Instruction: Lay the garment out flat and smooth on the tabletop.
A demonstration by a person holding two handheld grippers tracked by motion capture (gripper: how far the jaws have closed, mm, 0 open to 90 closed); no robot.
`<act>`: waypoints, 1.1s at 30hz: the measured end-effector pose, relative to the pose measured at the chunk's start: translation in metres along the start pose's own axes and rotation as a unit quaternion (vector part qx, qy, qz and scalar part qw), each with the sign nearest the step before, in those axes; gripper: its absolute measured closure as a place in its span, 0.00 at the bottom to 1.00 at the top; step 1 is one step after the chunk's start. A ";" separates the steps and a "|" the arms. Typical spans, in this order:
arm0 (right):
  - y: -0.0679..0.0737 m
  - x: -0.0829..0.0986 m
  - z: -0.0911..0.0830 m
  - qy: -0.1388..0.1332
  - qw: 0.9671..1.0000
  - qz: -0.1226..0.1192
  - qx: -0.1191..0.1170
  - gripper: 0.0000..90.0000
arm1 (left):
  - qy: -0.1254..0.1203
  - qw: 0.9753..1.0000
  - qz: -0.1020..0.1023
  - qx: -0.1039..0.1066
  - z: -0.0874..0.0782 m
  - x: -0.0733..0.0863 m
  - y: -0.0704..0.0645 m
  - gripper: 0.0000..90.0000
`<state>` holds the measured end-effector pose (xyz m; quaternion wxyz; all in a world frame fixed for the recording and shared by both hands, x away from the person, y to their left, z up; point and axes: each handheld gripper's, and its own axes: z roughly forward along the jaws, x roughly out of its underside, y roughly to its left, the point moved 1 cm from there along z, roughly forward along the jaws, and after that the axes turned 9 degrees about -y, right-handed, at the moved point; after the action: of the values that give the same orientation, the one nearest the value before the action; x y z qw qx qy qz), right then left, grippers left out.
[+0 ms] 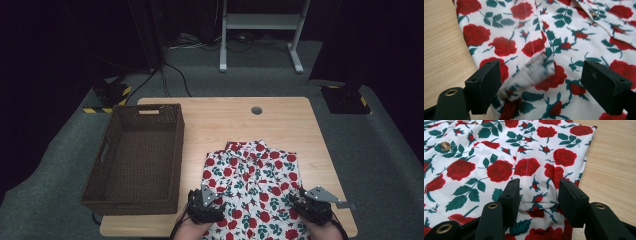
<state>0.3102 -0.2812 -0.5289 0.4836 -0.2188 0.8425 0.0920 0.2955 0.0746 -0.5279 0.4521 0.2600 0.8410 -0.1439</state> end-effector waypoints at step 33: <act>-0.001 0.005 0.000 -0.003 1.000 0.004 -0.003 0.58 | 0.008 0.999 -0.020 -0.044 0.046 -0.059 0.040 0.06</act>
<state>0.3081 -0.2832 -0.5327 0.4848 -0.2172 0.8416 0.0972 0.3769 0.0677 -0.5037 0.4535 0.2237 0.8551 -0.1140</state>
